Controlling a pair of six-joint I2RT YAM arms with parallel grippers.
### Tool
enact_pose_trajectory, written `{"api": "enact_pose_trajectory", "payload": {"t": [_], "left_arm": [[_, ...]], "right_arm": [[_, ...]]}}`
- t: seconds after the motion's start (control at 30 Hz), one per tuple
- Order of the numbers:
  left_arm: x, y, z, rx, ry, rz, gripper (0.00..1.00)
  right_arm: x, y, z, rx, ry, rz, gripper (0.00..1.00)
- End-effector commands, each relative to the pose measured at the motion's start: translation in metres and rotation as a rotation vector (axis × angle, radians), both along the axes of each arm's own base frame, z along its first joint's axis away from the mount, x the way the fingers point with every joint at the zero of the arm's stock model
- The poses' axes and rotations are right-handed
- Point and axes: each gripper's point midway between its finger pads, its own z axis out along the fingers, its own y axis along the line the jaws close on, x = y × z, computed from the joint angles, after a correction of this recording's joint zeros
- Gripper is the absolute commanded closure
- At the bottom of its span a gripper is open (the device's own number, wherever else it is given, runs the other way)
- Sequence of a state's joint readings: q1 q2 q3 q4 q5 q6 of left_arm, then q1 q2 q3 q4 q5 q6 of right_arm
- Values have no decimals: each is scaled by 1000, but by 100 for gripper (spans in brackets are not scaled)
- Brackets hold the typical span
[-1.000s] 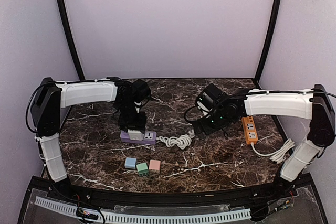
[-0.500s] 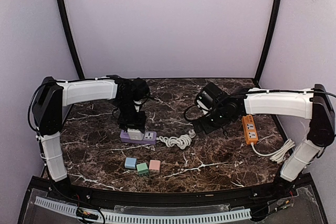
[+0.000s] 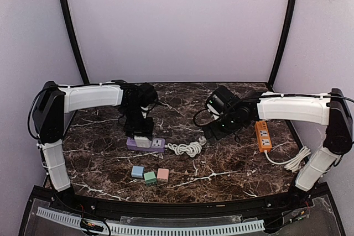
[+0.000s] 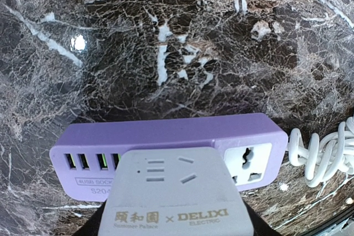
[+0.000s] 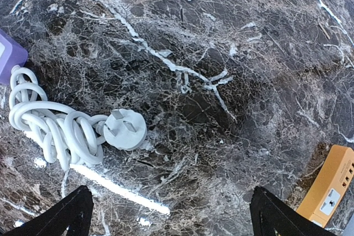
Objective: Insert the plug
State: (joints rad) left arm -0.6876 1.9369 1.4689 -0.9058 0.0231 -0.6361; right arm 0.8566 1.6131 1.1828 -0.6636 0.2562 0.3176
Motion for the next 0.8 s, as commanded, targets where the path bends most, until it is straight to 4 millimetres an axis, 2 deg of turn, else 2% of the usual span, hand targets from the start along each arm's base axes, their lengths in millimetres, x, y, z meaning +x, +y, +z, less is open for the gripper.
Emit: {"api": "enact_pose_trajectory", "payload": {"t": [0.0, 0.27, 0.4, 0.6, 0.77], "left_arm": [[-6, 15, -54, 113, 48, 4, 42], [9, 6, -22, 88, -23, -14, 24], [15, 5, -6, 85, -48, -12, 20], [26, -6, 39, 31, -117, -12, 17], [21, -4, 68, 18, -116, -28, 13]], "right_arm": [[7, 1, 7, -1, -23, -7, 1], [7, 0, 10, 7, -32, -13, 2], [7, 0, 12, 14, -36, -15, 1], [6, -2, 14, 18, -41, -18, 1], [5, -3, 15, 19, -42, -21, 1]]}}
